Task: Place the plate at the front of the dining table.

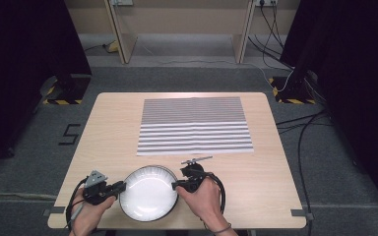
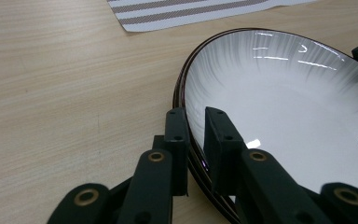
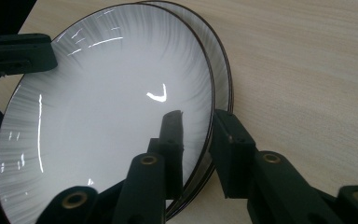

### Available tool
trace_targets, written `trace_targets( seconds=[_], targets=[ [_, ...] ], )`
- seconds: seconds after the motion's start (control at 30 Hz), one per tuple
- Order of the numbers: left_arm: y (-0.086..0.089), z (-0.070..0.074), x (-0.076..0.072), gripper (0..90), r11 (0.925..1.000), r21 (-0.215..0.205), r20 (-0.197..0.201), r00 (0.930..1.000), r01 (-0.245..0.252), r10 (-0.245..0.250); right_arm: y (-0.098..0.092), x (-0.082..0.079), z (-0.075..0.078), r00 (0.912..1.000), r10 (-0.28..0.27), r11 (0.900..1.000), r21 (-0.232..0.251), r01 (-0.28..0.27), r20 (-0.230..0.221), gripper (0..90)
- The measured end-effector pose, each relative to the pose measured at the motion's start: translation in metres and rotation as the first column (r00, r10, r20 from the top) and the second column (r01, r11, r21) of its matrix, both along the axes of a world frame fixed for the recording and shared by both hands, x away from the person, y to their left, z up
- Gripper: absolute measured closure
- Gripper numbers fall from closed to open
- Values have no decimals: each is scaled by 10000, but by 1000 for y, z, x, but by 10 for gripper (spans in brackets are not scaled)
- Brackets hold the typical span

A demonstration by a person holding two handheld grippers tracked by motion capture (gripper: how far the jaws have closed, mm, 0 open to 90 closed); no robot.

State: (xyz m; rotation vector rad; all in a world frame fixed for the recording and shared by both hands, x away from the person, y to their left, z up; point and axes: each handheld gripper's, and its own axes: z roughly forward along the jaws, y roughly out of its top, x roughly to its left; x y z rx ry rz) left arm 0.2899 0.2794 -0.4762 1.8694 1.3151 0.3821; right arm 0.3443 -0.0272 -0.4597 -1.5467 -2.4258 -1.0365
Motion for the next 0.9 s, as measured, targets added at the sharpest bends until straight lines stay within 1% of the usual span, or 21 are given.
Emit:
trace_targets(
  seconds=[0.07,0.13,0.17,0.2,0.23,0.27,0.3,0.37,0.4,0.47,0.53,0.6,0.7,0.77,0.83,0.9],
  targets=[
    [4,2,-1,799,10000,18,114,9999,-82,82,0,0,-3,9997,-187,9996,225,190,-128,819],
    [8,5,-1,808,9999,45,284,9995,-153,152,1,1,-8,9986,-177,9987,479,200,-492,814],
    [9,7,-1,813,9999,-42,266,9995,-143,144,4,1,-13,9969,-26,9984,569,71,-782,807],
    [9,6,-1,813,9999,-27,234,9996,-130,130,7,-1,-14,9982,-38,9987,496,68,-602,803],
    [8,5,-1,810,9999,62,260,9996,-129,127,10,-1,-12,9990,6,9997,243,4,-436,792],
    [8,4,-1,810,10000,-21,257,9996,-91,91,9,0,-13,9990,-62,9993,366,78,-450,783],
    [7,3,-1,810,9999,34,284,9995,-106,105,7,2,-14,9987,-155,9981,582,183,-482,781],
    [5,3,-1,812,9997,225,395,9992,-91,82,4,3,-15,9965,-198,9948,978,277,-811,737],
    [5,3,-2,814,9997,197,438,9990,-113,105,4,4,-14,9954,-162,9944,1025,259,-940,734],
    [5,2,-4,819,9998,114,508,9986,-166,160,5,2,-9,9943,3,9974,723,74,-1066,714],
    [5,2,-6,822,9996,130,614,9979,-232,223,7,1,-7,9919,179,9984,564,-109,-1257,708],
    [5,2,-6,824,9996,129,644,9976,-261,252,8,0,-9,9907,165,9984,565,-89,-1351,720],
    [6,2,-6,825,9995,-1,582,9978,-307,306,9,-3,-9,9928,98,9991,415,-49,-1195,741],
    [6,2,-6,825,9994,-74,575,9977,-344,348,11,-5,-9,9944,16,9999,159,1,-1055,791],
    [6,2,-6,824,9991,-148,535,9978,-397,404,11,-5,-9,9946,-70,9999,86,79,-1034,798],
    [6,1,-6,820,9982,-367,400,9980,-467,482,12,-3,-8,9931,-82,10000,6,84,-1170,807]
  ],
)
